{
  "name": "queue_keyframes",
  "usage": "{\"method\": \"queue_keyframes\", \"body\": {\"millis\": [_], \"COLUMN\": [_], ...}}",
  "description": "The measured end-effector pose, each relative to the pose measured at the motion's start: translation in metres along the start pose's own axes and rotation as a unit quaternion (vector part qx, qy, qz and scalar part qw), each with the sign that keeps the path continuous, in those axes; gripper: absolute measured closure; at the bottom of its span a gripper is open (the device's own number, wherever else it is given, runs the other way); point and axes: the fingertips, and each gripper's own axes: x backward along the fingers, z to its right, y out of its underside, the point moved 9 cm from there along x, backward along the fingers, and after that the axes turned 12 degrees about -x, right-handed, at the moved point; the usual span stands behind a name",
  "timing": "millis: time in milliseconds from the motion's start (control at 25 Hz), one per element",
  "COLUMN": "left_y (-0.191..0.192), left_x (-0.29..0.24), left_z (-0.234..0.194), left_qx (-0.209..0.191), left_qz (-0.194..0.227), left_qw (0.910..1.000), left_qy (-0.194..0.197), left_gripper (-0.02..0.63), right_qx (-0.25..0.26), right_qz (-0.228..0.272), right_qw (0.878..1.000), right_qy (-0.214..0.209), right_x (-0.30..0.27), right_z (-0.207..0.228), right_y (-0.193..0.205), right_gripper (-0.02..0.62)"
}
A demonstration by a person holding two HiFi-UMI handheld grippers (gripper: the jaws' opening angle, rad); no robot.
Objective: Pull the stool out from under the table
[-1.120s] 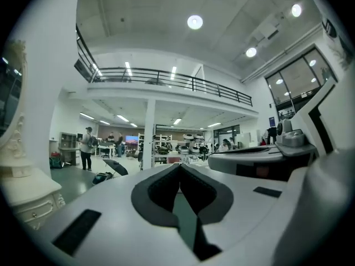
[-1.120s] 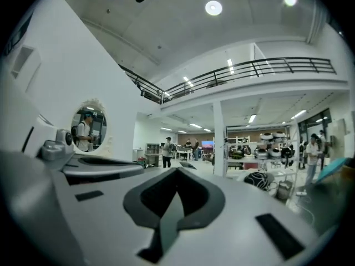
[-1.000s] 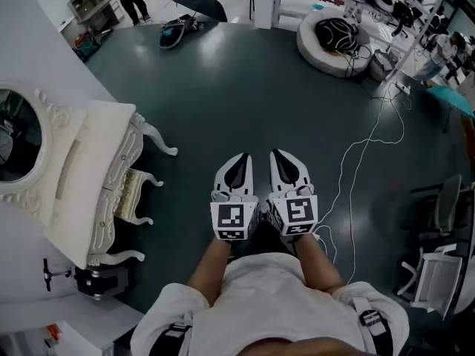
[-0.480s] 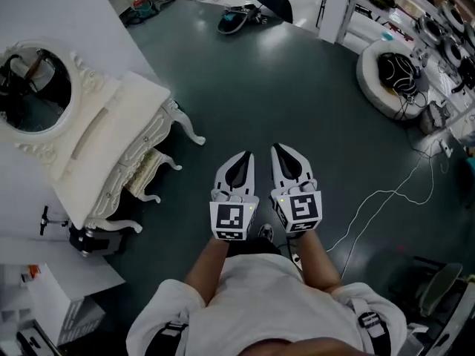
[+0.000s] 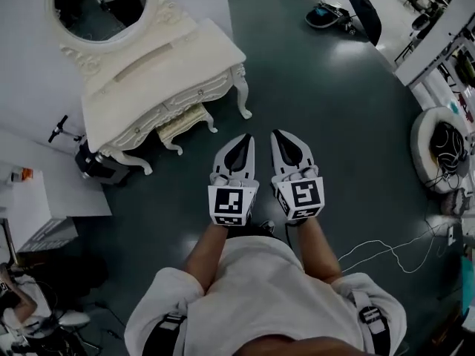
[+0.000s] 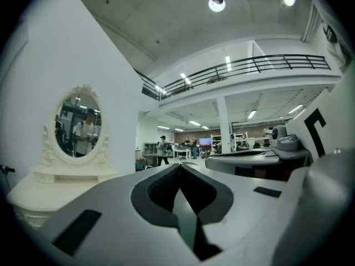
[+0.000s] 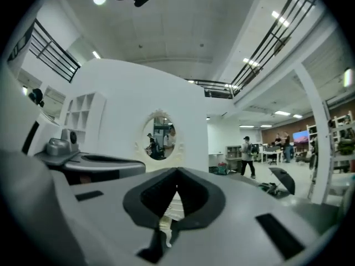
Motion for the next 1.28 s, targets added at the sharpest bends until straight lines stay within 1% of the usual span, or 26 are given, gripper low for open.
{"method": "queue_keyframes", "body": {"millis": [200,360,480,800,920,1000,1040,1120,1280], "left_y": [0.022,0.052,0.075,0.125,0.140,0.152,0.159,0.174,0.216], "left_x": [0.002,0.002,-0.006,-0.044,-0.052,-0.055,-0.054,-0.052,-0.046], "left_z": [-0.045,-0.069,-0.093,-0.155,-0.182,-0.200,-0.209,-0.222,-0.242], "left_qx": [0.017,0.031,0.050,0.090,0.102,0.106,0.108,0.117,0.136], "left_qz": [-0.024,-0.056,-0.076,-0.099,-0.102,-0.107,-0.112,-0.126,-0.158], "left_qw": [0.9983,0.9957,0.9926,0.9856,0.9829,0.9804,0.9783,0.9708,0.9535], "left_qy": [-0.050,-0.067,-0.081,-0.103,-0.114,-0.127,-0.137,-0.167,-0.217], "left_gripper": [0.600,0.600,0.600,0.600,0.600,0.600,0.600,0.600,0.600], "right_qx": [-0.003,-0.014,-0.014,0.014,0.031,0.050,0.062,0.080,0.086], "right_qz": [-0.025,-0.062,-0.091,-0.146,-0.168,-0.185,-0.195,-0.216,-0.246], "right_qw": [0.999,0.996,0.993,0.985,0.980,0.974,0.970,0.961,0.942], "right_qy": [-0.042,-0.060,-0.067,-0.087,-0.104,-0.121,-0.131,-0.156,-0.211], "right_x": [-0.047,-0.082,-0.110,-0.200,-0.232,-0.254,-0.264,-0.286,-0.324], "right_z": [-0.021,-0.030,-0.036,-0.047,-0.056,-0.062,-0.066,-0.071,-0.089], "right_y": [0.012,0.038,0.055,0.078,0.086,0.095,0.101,0.113,0.147], "right_gripper": [0.580,0.581,0.580,0.580,0.580,0.580,0.580,0.580,0.580]}}
